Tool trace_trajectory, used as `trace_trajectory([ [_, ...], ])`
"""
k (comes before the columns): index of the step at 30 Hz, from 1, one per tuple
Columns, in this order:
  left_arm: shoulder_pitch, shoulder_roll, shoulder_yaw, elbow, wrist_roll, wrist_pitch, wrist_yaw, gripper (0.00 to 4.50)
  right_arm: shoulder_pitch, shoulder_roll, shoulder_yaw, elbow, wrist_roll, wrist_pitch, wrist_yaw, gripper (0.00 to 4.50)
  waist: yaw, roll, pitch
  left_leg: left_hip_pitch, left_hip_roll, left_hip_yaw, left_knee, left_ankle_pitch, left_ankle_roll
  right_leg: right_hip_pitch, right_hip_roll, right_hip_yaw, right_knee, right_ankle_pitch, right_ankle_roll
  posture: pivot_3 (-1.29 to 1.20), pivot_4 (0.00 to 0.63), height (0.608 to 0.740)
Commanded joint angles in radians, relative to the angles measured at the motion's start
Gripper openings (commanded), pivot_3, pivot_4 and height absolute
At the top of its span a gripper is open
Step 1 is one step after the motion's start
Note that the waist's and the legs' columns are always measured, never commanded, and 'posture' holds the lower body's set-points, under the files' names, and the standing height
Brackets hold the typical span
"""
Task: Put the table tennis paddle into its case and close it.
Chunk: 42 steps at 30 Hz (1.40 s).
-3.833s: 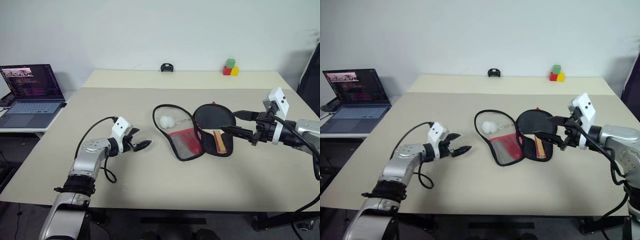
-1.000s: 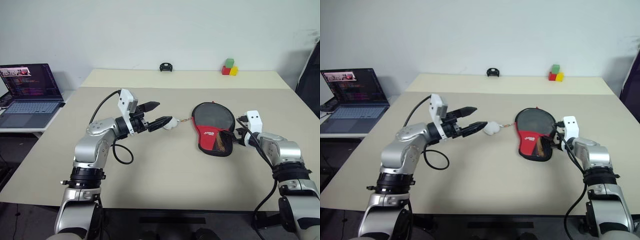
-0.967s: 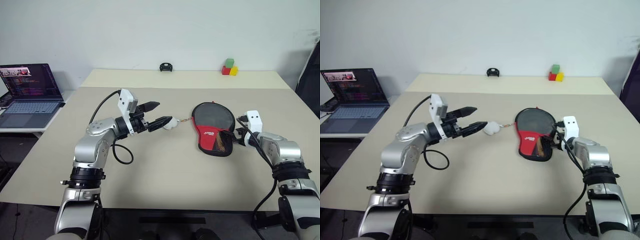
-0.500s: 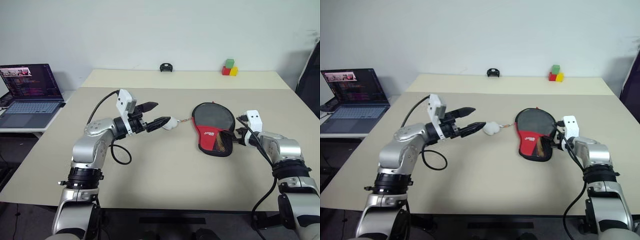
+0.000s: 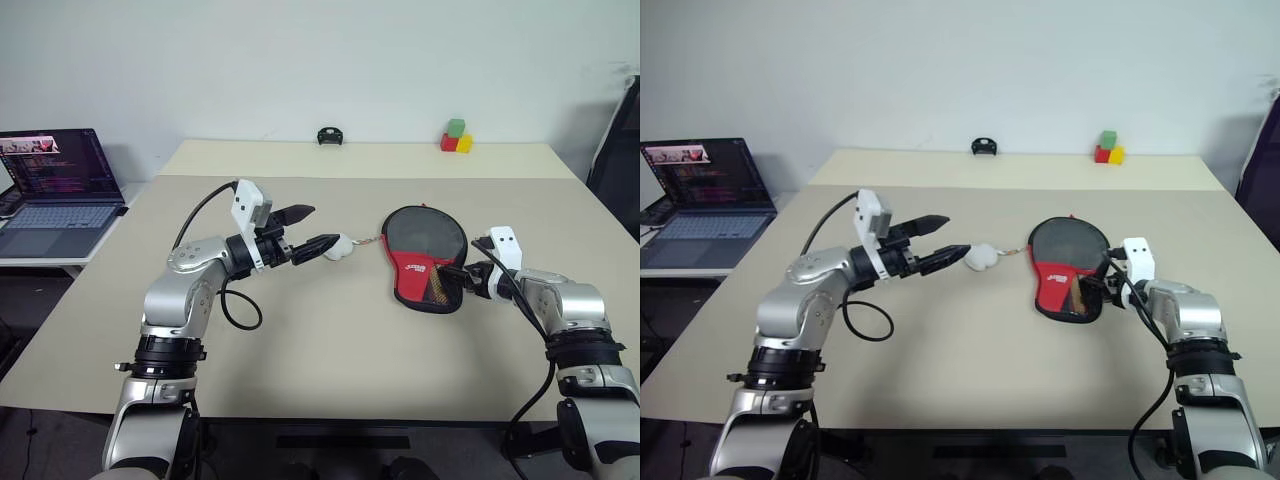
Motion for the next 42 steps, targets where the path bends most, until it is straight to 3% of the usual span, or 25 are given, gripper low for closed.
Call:
trace_trajectory([
  [1,-0.001,0.011,-0.001,-0.032,-0.007,-0.023,0.003,4.5,-0.002,0.034,0.017,0.05,-0.009,0.0,-0.007,2.33,-0.001,0.0,0.0,0.0,0.0,0.0,0.0,0.0,0.0,0.0,0.0,0.0,0.0,0.0,0.0,0.0,0.15,0.74],
  [7,0.03,0.042,0.004,-0.052,-0.012,-0.007,-0.014,4.5,-0.016,0.059,0.006,0.059,-0.002,0.01,-0.007,0.45,-0.003,0.0,0.0,0.009,0.0,0.001,-0.002,0.0,0.001,0.005,0.001,0.001,0.0,0.002,-0.001,0.0,0.15,0.74],
  [9,0.052,0.062,0.001,-0.066,-0.017,0.001,-0.03,4.5,-0.011,0.064,0.001,0.038,0.007,0.027,-0.006,0.04,-0.003,0.0,0.0,0.011,0.001,0.001,-0.003,0.0,0.001,0.008,0.001,0.001,0.0,0.002,-0.001,0.0,0.15,0.74],
  [23,0.296,0.259,-0.008,-0.249,-0.095,0.102,-0.196,4.5,0.155,0.151,-0.023,-0.464,0.158,0.357,-0.039,0.04,-0.008,0.0,0.0,0.007,0.002,0.001,-0.007,-0.001,0.001,0.002,0.001,0.003,-0.001,0.001,-0.002,0.0,0.15,0.74],
  [42,0.392,0.352,-0.036,-0.368,-0.159,0.149,-0.281,4.5,0.409,0.237,-0.069,-0.942,0.324,0.704,-0.131,0.04,0.001,0.0,0.0,0.006,0.002,0.001,-0.007,-0.001,0.001,0.002,0.001,0.002,-0.002,0.001,-0.002,0.0,0.15,0.74],
])
